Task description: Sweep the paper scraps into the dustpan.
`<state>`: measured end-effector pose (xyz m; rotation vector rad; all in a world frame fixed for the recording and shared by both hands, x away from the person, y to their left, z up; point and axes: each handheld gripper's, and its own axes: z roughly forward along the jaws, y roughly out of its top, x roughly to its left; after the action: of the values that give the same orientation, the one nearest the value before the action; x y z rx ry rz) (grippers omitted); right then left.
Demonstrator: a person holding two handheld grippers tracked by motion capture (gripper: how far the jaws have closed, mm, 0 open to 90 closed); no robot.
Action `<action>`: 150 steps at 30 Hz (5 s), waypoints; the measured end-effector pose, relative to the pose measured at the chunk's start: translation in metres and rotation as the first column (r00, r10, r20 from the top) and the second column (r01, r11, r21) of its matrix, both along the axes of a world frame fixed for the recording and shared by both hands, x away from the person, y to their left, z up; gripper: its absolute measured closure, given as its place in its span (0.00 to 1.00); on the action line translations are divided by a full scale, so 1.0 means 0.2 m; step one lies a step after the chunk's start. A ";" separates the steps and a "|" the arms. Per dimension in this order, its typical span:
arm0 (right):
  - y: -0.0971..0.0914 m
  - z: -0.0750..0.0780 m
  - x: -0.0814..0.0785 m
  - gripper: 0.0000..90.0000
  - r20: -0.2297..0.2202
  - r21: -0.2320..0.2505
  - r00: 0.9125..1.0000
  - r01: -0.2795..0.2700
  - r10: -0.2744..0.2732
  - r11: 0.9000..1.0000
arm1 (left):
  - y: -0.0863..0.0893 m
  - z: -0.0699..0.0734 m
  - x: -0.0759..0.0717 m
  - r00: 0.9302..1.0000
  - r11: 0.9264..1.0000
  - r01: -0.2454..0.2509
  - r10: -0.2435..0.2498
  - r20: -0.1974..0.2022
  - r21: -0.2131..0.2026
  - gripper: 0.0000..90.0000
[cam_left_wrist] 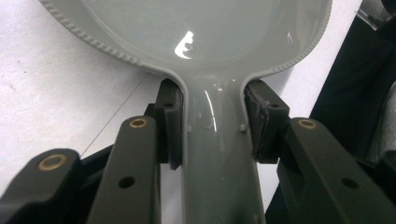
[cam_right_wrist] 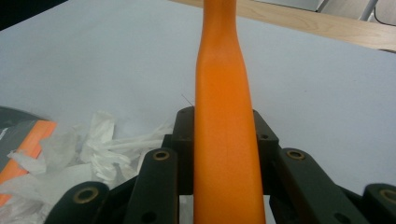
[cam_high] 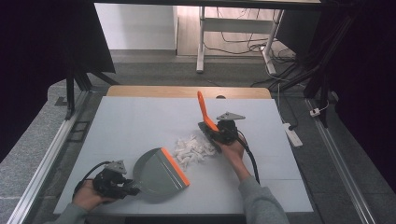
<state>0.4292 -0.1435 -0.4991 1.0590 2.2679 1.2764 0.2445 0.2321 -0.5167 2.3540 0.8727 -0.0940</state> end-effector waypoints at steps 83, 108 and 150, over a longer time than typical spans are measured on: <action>0.28 0.20 -0.31 0.78 0.100 0.010 0.969 -0.227 0.225 0.974 | -0.01 -0.01 0.01 1.000 1.000 0.000 0.000 -0.003 -0.004 0.68; 0.20 -0.04 -0.01 0.78 -0.034 -0.097 0.999 -0.032 0.029 0.995 | -0.02 -0.01 0.01 1.000 1.000 -0.003 0.003 -0.005 0.000 0.68; 0.26 0.19 -0.29 0.78 0.014 0.022 0.983 -0.183 0.183 0.983 | -0.03 -0.02 0.01 1.000 1.000 0.003 -0.003 -0.009 0.000 0.68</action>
<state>0.3707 -0.0913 -0.4608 0.8640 2.3930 1.3782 0.2468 0.2267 -0.5210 2.3565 0.8738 -0.1051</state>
